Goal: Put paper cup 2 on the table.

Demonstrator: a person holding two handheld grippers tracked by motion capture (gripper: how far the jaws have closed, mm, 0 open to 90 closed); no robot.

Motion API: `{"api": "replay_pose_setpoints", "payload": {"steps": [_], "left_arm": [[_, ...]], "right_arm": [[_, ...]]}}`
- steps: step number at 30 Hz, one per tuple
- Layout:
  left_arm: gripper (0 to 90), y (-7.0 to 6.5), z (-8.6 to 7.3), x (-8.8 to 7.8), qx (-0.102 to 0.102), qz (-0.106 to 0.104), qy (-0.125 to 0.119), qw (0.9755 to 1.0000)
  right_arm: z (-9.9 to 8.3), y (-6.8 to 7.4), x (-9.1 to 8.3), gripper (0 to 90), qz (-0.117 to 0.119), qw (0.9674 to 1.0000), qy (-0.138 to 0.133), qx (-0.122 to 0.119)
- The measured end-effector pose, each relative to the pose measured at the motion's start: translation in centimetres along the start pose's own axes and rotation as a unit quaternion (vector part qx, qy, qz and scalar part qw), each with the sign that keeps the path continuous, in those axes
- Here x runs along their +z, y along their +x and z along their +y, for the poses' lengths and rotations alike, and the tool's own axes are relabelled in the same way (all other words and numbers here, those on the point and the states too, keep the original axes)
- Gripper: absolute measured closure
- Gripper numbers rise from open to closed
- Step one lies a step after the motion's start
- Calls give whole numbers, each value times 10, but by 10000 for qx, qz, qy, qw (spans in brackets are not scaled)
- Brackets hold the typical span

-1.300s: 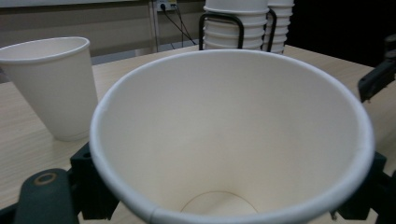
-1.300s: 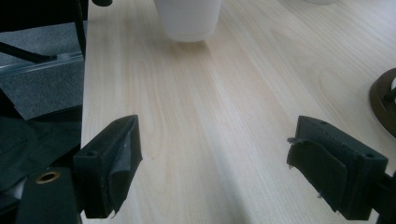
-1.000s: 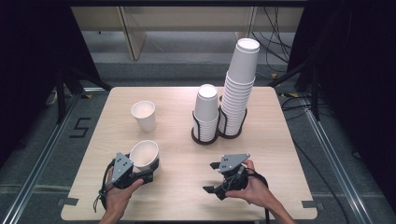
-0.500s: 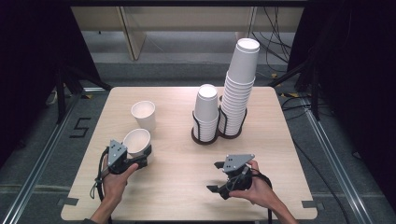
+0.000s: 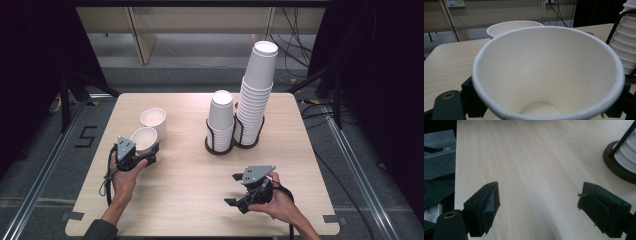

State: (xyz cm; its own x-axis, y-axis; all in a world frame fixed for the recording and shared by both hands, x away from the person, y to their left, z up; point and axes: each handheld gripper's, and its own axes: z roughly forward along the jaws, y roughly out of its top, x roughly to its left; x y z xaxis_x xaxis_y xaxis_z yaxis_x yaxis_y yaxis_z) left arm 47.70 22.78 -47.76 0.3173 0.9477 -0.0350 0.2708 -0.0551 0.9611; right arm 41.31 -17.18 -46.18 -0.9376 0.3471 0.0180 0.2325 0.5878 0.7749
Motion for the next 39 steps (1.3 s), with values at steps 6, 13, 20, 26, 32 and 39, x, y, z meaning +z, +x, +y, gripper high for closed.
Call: {"api": "replay_pose_setpoints", "payload": {"steps": [6,13,20,26,32,39], "left_arm": [[150,-2,-5,10,106,35,65,9999],[142,-5,-11,19,169,12,135,9998],[120,-1,-14,21,216,155,6,9996],[108,1,-19,23,101,110,51,9999],[130,1,-21,21,69,19,152,9999],[140,4,-25,20,80,-133,295,9994]], "right_arm": [[0,1,0,171,-18,10000,20,-21],[0,1,0,172,12,10000,59,-41],[-1,2,1,172,45,10000,34,-56],[-1,3,0,173,49,9999,63,-66],[-2,3,0,173,63,9999,66,-77],[-3,4,0,172,103,9999,92,-87]]}}
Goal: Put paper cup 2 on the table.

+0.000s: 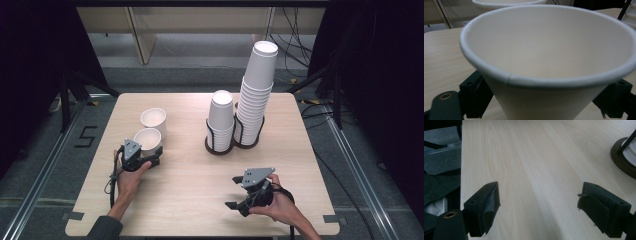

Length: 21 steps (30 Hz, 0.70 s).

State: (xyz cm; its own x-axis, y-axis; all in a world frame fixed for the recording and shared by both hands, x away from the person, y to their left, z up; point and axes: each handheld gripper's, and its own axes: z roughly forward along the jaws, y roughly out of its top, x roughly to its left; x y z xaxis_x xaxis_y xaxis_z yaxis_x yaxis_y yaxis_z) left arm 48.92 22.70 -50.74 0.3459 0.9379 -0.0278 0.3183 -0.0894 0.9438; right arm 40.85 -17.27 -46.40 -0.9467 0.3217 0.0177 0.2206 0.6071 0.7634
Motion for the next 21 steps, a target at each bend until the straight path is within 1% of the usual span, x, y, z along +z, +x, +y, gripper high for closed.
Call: {"api": "replay_pose_setpoints", "payload": {"steps": [1,2,5,7,9,10,13,15,16,17,19,20,21], "left_arm": [[141,1,-1,0,-5,-16,2,10000],[142,1,-2,0,-13,-59,54,10000],[142,2,-2,-2,47,-130,111,9998],[142,2,-2,-4,30,-115,209,9997],[142,2,-2,-6,41,-106,335,9994],[142,2,-2,-7,18,-108,369,9993],[143,0,-3,-12,65,-54,410,9991],[143,0,-5,-15,18,-44,462,9989],[143,1,-5,-17,8,2,483,9988],[143,1,-6,-19,-38,3,495,9988],[143,1,-4,-23,-129,-10,479,9988],[143,0,-4,-26,-128,-19,479,9988],[143,-1,-4,-29,-142,-20,450,9989]], "right_arm": [[0,0,-1,172,-14,10000,18,12],[0,0,-1,172,-10,10000,17,16],[-1,1,-1,172,-3,10000,9,13],[-1,1,-2,172,-17,10000,24,32],[-1,1,-2,172,-7,10000,26,1],[-1,1,-2,172,-9,10000,25,12],[-2,1,-3,172,-29,10000,42,21],[-3,1,-3,172,-19,10000,34,30],[-4,1,-4,172,-26,10000,15,20],[-4,1,-4,172,-45,10000,22,60],[-5,1,-5,172,-41,10000,-9,67],[-6,1,-6,172,-56,9999,16,101],[-6,1,-6,172,-84,9999,-8,81]]}}
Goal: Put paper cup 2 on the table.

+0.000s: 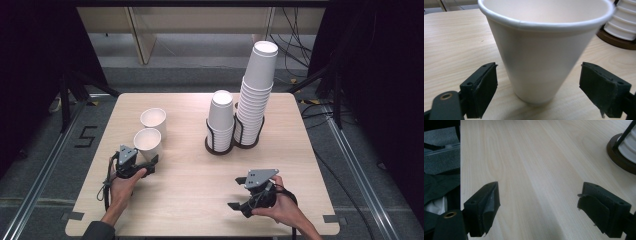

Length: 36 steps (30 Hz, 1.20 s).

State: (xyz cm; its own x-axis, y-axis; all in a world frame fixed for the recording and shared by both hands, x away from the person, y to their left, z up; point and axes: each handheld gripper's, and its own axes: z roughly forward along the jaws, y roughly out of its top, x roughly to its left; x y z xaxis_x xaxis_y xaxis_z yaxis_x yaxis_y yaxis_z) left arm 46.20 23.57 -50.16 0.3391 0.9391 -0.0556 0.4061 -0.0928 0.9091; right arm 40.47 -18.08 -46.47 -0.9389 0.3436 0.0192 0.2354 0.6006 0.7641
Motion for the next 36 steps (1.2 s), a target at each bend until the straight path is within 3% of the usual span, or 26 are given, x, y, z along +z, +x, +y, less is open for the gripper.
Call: {"api": "replay_pose_setpoints", "payload": {"steps": [3,8,10,14,15,22,29,36], "left_arm": [[143,-6,-2,-10,11,9,30,10000],[143,-16,-6,-28,-160,-68,97,9998],[143,-19,-8,-36,-231,-152,11,9996],[143,-30,-12,-47,-150,-295,-9,9995],[143,-32,-13,-48,-131,-369,-23,9992],[143,-51,-18,-61,-18,-587,-68,9982],[143,-66,-25,-69,126,-859,-45,9962],[143,-76,-32,-77,225,-968,-39,9950]], "right_arm": [[-2,-1,-2,166,42,9998,-108,162],[-5,-2,-5,166,-10,9993,-215,300],[-6,-1,-6,165,-17,9990,-225,384],[-9,2,-7,165,-40,9985,-204,509],[-9,1,-7,165,-76,9988,-228,428],[-15,0,-12,163,-76,9960,-361,817],[-19,3,-15,161,-52,9957,-410,825],[-22,5,-17,159,-64,9954,-471,831]]}}
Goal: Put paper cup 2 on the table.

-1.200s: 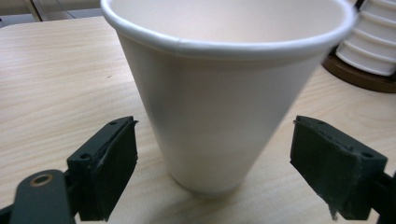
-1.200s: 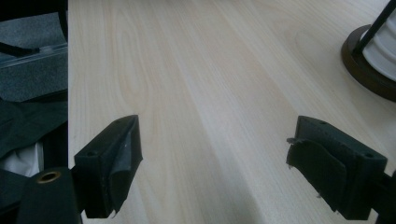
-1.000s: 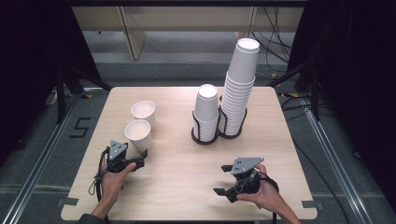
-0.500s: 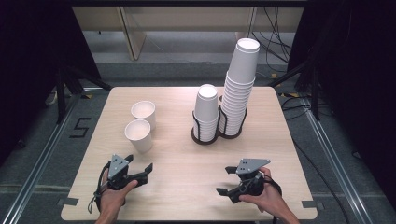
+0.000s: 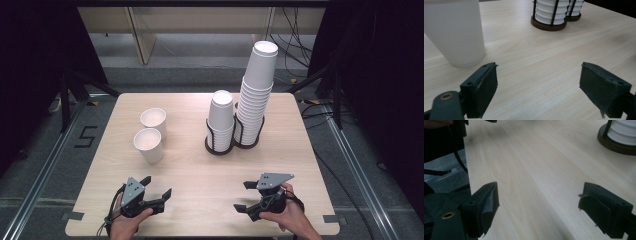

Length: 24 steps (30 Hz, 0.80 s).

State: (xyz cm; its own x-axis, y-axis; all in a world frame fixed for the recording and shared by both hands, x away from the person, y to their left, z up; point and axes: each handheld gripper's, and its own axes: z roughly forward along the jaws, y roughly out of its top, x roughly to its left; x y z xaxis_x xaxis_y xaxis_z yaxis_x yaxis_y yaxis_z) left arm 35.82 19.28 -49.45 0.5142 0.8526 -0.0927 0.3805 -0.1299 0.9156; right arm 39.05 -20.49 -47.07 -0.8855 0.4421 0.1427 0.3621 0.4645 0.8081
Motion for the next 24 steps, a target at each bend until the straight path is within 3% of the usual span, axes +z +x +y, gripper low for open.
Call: {"api": "replay_pose_setpoints", "payload": {"steps": [6,8,17,24], "left_arm": [[144,-10,-5,-5,16,-156,69,9999],[144,-13,-7,-5,-8,-303,33,9995],[144,-25,-12,-11,15,-540,119,9985],[144,-32,-14,-17,180,-636,193,9976]], "right_arm": [[-4,4,-4,159,72,9999,-29,107],[-5,4,-5,159,30,10000,-66,18],[-13,9,-8,160,144,9999,5,66],[-17,13,-9,161,131,9999,57,11]]}}
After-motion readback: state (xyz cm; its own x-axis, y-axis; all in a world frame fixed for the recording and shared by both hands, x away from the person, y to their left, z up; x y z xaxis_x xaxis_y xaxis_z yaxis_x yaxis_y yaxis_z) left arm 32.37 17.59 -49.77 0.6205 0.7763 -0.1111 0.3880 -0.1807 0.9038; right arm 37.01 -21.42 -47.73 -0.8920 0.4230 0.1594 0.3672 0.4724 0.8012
